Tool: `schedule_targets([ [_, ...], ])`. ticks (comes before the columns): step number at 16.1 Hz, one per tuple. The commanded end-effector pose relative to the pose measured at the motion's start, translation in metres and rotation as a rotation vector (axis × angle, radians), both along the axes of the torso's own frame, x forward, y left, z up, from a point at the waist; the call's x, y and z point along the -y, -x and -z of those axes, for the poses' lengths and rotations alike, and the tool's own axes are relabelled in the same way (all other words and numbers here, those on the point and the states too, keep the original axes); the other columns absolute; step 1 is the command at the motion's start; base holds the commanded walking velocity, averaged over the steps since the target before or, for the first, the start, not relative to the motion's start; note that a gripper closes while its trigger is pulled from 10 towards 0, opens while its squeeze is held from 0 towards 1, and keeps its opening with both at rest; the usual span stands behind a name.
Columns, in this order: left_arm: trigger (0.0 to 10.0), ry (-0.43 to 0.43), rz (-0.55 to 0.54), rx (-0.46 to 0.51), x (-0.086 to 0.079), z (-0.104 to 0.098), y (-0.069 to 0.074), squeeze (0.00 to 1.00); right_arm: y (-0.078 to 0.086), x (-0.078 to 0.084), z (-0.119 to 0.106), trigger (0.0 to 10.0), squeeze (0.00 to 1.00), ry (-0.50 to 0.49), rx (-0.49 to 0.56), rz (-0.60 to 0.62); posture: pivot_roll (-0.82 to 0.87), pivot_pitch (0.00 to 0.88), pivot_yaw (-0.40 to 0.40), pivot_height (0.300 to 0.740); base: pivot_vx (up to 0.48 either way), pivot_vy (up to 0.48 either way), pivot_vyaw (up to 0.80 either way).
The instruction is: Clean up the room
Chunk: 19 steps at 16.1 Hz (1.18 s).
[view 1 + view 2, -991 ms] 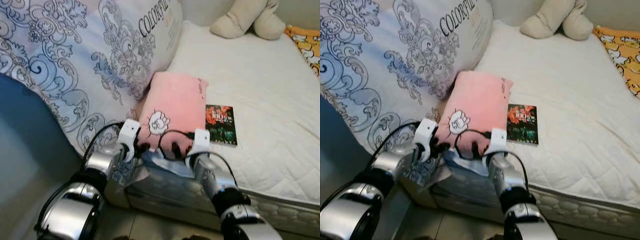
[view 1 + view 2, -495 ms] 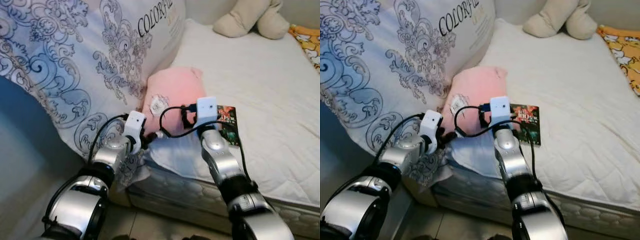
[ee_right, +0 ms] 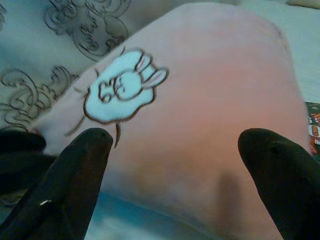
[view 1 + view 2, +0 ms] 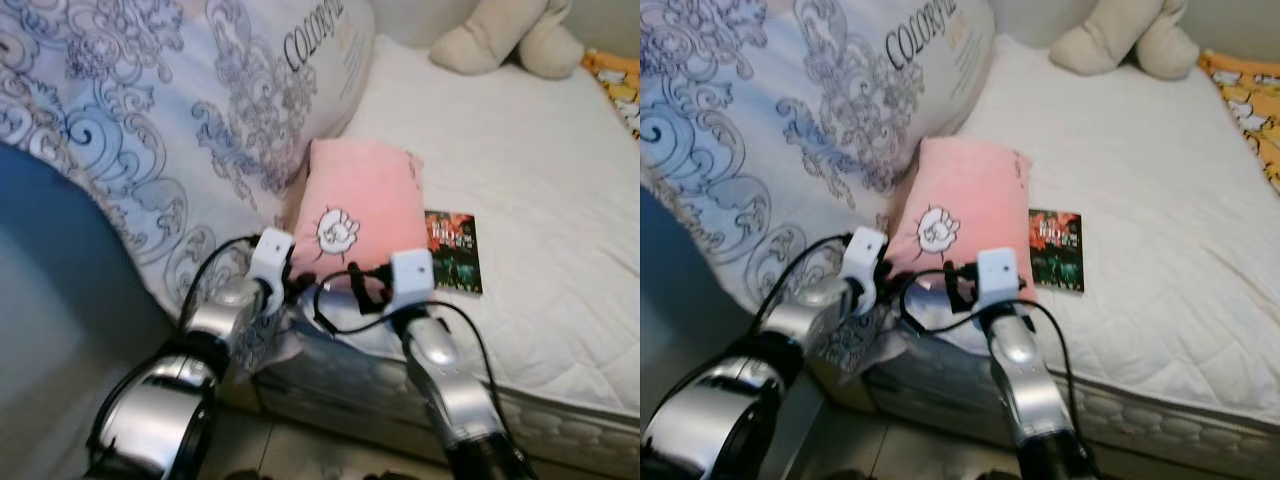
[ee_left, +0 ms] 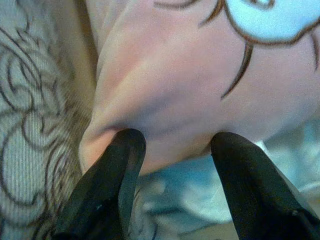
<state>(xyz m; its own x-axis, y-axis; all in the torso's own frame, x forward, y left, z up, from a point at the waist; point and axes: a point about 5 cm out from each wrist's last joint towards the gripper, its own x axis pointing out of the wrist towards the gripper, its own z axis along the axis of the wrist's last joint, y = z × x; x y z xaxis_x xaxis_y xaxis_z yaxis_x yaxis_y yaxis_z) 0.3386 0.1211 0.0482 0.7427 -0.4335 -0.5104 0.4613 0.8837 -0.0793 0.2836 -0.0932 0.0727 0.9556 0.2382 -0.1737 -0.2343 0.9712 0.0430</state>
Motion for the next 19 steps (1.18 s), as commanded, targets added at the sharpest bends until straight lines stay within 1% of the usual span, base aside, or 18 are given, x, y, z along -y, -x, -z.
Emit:
schedule_targets([
  [1,10.0,-0.013,0.027,0.01,0.001,-0.002,0.0,0.0,0.002,0.007,-0.004,10.0,0.0,-0.016,-0.015,0.009,-0.03,0.0,0.017,0.736,0.0,0.0,0.0],
  [2,10.0,0.011,0.045,0.024,0.0,-0.007,0.005,0.0,0.011,0.019,-0.009,10.0,0.0,-0.041,-0.045,0.032,-0.03,0.0,0.019,0.736,0.0,0.0,0.0],
  [3,10.0,0.033,0.059,0.023,-0.001,-0.012,0.011,0.0,0.018,0.025,-0.011,10.0,0.0,-0.068,-0.077,0.05,-0.03,0.0,0.017,0.736,0.0,0.0,0.0],
  [4,10.0,0.045,0.068,0.015,-0.002,-0.014,0.015,0.0,0.021,0.025,-0.011,10.0,0.0,-0.091,-0.101,0.058,-0.03,0.0,0.017,0.736,0.0,0.0,0.0],
  [5,10.0,0.053,0.076,0.008,-0.003,-0.015,0.021,0.0,0.027,0.024,-0.01,10.0,0.0,-0.131,-0.149,0.063,-0.03,0.0,0.01,0.736,0.0,0.0,0.0],
  [6,10.0,0.058,0.086,-0.001,-0.005,-0.016,0.027,0.0,0.033,0.023,-0.007,10.0,0.0,-0.175,-0.223,0.068,-0.02,0.0,0.006,0.736,0.0,0.0,0.0],
  [8,10.0,0.061,0.089,-0.003,-0.007,-0.02,0.033,0.0,0.035,0.026,-0.002,10.0,0.0,-0.207,-0.29,0.084,-0.02,0.0,0.005,0.736,0.0,0.0,0.0],
  [9,10.0,0.063,0.092,-0.009,-0.009,-0.024,0.038,0.0,0.034,0.03,0.002,10.0,0.0,-0.212,-0.329,0.097,-0.01,0.0,0.01,0.736,0.0,0.0,0.0],
  [10,10.0,0.07,0.112,-0.049,-0.009,-0.026,0.047,0.0,0.033,0.032,0.008,10.0,0.0,-0.197,-0.377,0.1,-0.01,0.0,0.012,0.736,0.0,0.0,0.0],
  [11,10.0,0.055,0.119,-0.092,-0.01,-0.02,0.053,0.0,0.031,0.031,0.016,10.0,0.0,-0.182,-0.42,0.09,0.0,0.0,0.012,0.736,0.0,0.0,0.0],
  [12,10.0,0.038,0.112,-0.11,-0.011,-0.015,0.053,0.0,0.028,0.031,0.021,10.0,0.0,-0.186,-0.434,0.098,0.0,0.0,0.012,0.736,0.0,0.0,0.0],
  [13,10.0,0.016,0.085,-0.134,-0.01,-0.007,0.049,0.0,0.021,0.035,0.032,10.0,0.0,-0.178,-0.478,0.136,0.0,0.0,0.012,0.736,0.0,0.0,0.0],
  [15,10.0,-0.011,0.061,-0.162,-0.005,0.005,0.035,0.0,0.008,0.033,0.045,10.0,0.0,-0.151,-0.518,0.154,0.0,0.0,0.01,0.736,0.0,0.0,0.0],
  [16,10.0,-0.017,0.05,-0.171,-0.004,0.006,0.031,0.0,0.005,0.032,0.05,10.0,0.0,-0.131,-0.53,0.156,0.0,0.0,0.009,0.736,0.0,0.0,0.0],
  [17,10.0,-0.039,0.016,-0.164,-0.006,0.008,0.024,0.0,0.001,0.037,0.055,10.0,0.0,-0.088,-0.518,0.175,0.0,0.0,0.011,0.736,0.0,0.0,0.0],
  [18,10.0,-0.037,-0.01,-0.167,-0.004,0.008,0.019,0.0,-0.002,0.038,0.06,10.0,0.0,-0.071,-0.52,0.184,0.0,0.0,0.016,0.736,0.0,0.0,0.0],
  [19,10.0,-0.036,-0.013,-0.168,-0.003,0.008,0.018,0.0,-0.003,0.037,0.061,10.0,0.0,-0.07,-0.523,0.183,-0.01,0.0,0.018,0.736,0.0,0.0,0.0],
])
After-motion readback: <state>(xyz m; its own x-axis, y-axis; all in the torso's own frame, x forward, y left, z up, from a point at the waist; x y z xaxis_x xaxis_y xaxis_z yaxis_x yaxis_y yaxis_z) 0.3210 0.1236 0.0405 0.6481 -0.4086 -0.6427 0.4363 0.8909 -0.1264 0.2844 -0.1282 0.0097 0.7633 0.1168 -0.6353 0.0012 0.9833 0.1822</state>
